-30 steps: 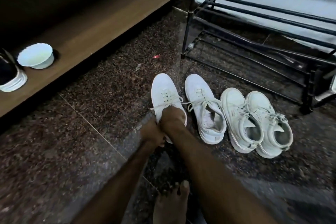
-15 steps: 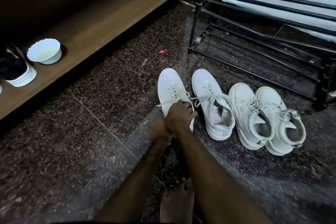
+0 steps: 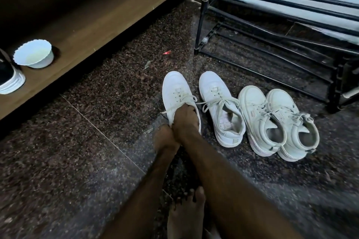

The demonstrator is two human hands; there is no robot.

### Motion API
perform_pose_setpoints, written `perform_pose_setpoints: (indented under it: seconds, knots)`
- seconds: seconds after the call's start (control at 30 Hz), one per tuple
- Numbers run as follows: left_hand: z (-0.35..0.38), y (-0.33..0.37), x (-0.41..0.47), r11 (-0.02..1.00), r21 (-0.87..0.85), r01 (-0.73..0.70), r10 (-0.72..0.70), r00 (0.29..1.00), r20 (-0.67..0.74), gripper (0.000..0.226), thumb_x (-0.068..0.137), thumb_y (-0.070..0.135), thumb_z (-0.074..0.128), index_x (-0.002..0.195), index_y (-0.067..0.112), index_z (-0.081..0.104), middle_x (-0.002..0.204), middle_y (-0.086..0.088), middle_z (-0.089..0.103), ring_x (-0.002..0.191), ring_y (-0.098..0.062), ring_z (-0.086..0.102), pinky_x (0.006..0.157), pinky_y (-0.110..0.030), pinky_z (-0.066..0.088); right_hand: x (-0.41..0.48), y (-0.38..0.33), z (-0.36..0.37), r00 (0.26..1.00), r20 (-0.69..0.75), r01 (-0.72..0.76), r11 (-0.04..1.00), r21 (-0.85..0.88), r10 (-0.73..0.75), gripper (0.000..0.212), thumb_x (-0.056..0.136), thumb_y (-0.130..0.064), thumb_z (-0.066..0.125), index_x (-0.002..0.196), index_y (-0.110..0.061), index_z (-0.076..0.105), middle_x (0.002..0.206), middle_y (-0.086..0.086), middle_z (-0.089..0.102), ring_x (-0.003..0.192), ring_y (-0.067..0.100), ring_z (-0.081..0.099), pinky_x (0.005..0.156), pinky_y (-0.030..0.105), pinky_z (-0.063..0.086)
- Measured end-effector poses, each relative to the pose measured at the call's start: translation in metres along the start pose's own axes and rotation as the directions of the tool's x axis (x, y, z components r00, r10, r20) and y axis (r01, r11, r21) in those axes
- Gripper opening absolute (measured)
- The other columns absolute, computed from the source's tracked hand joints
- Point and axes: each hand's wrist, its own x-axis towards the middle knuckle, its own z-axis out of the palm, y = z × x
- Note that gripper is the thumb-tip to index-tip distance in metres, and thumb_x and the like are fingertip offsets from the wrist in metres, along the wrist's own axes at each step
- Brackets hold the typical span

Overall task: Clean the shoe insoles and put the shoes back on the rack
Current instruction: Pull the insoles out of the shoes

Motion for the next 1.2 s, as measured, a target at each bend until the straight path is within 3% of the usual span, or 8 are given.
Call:
perform_pose_setpoints:
  seconds: [0.07,0.2,0.3,0.47,0.6,0.7,0.83,1.2]
  knots:
    - [0.001,-0.001,0.002,1.0,0.001,-0.008,0.008,1.0,-0.013,0.034,0.091,0.031,0.054,0.115,0.007,0.058,0.116,-0.02,0.062,0.11,-0.038,0.059,0.091,-0.042,0.049,0.001,0.004,-0.006,0.997,-0.057,0.06,0.998,0.01,-0.059,0.045,0.102,-0.022,0.035,0.144,-0.004,0.035,0.148,0.016,0.04,0.138,0.026,0.037,0.114,0.035,0.027]
    - [0.017,-0.016,0.022,0.998,-0.04,0.038,-0.04,0.999,-0.031,0.029,0.084,0.034,0.052,0.098,0.01,0.059,0.093,-0.021,0.068,0.083,-0.04,0.067,0.073,-0.049,0.058,0.001,0.008,-0.017,0.996,0.071,0.06,0.997,-0.048,-0.057,0.032,0.094,-0.024,0.054,0.122,-0.008,0.058,0.125,0.007,0.059,0.117,0.022,0.058,0.086,0.032,0.053]
    - [0.026,-0.023,0.031,0.999,-0.021,0.031,-0.032,0.999,-0.035,0.035,0.078,0.043,0.047,0.093,0.014,0.061,0.087,-0.017,0.07,0.078,-0.038,0.068,0.069,-0.048,0.058,0.001,0.001,-0.023,0.988,0.142,0.079,0.992,-0.096,-0.065,0.039,0.089,-0.034,0.059,0.12,-0.011,0.058,0.121,0.006,0.06,0.113,0.023,0.058,0.085,0.03,0.052]
    - [0.011,-0.009,0.012,0.997,-0.05,0.058,-0.061,0.997,-0.047,0.046,0.08,0.05,0.043,0.102,0.014,0.061,0.1,-0.019,0.068,0.089,-0.038,0.067,0.077,-0.048,0.057,-0.007,0.009,-0.026,0.986,0.147,-0.086,0.992,0.089,0.072,0.038,0.09,-0.031,0.059,0.124,-0.013,0.056,0.124,0.003,0.06,0.116,0.023,0.059,0.079,0.036,0.049]
    - [0.002,-0.001,0.003,1.0,-0.009,0.014,-0.014,1.0,-0.018,0.041,0.094,0.036,0.05,0.12,0.004,0.055,0.121,-0.023,0.059,0.112,-0.038,0.058,0.093,-0.042,0.049,-0.007,0.007,-0.028,0.972,0.115,-0.223,0.953,0.206,0.203,0.027,0.093,-0.019,0.057,0.119,-0.014,0.06,0.121,0.003,0.063,0.112,0.023,0.061,0.066,0.035,0.045]
    - [0.009,-0.004,0.01,0.998,-0.039,0.046,-0.047,0.998,-0.049,0.044,0.091,0.044,0.046,0.11,0.006,0.058,0.111,-0.024,0.063,0.098,-0.04,0.064,0.081,-0.047,0.055,-0.005,0.011,-0.033,0.988,0.079,-0.139,0.983,0.118,0.13,0.023,0.093,-0.016,0.055,0.114,-0.014,0.062,0.117,0.002,0.065,0.108,0.022,0.064,0.061,0.031,0.041]
    - [0.008,0.0,0.01,0.997,-0.028,0.071,-0.073,0.996,-0.044,0.05,0.095,0.047,0.044,0.118,0.005,0.057,0.122,-0.024,0.06,0.115,-0.039,0.056,0.095,-0.04,0.043,-0.009,0.022,-0.029,0.994,0.094,-0.061,0.998,0.014,0.06,0.023,0.094,-0.017,0.05,0.114,-0.014,0.062,0.117,0.003,0.065,0.107,0.022,0.064,0.063,0.031,0.041]
    - [0.013,-0.005,0.017,0.999,0.017,0.047,-0.045,0.996,-0.074,0.051,0.095,0.047,0.042,0.119,0.005,0.058,0.124,-0.023,0.059,0.118,-0.037,0.054,0.094,-0.038,0.042,0.0,0.026,-0.04,0.98,0.198,-0.003,1.0,0.014,0.001,0.028,0.093,-0.021,0.053,0.116,-0.009,0.061,0.121,0.006,0.064,0.112,0.025,0.061,0.072,0.033,0.044]
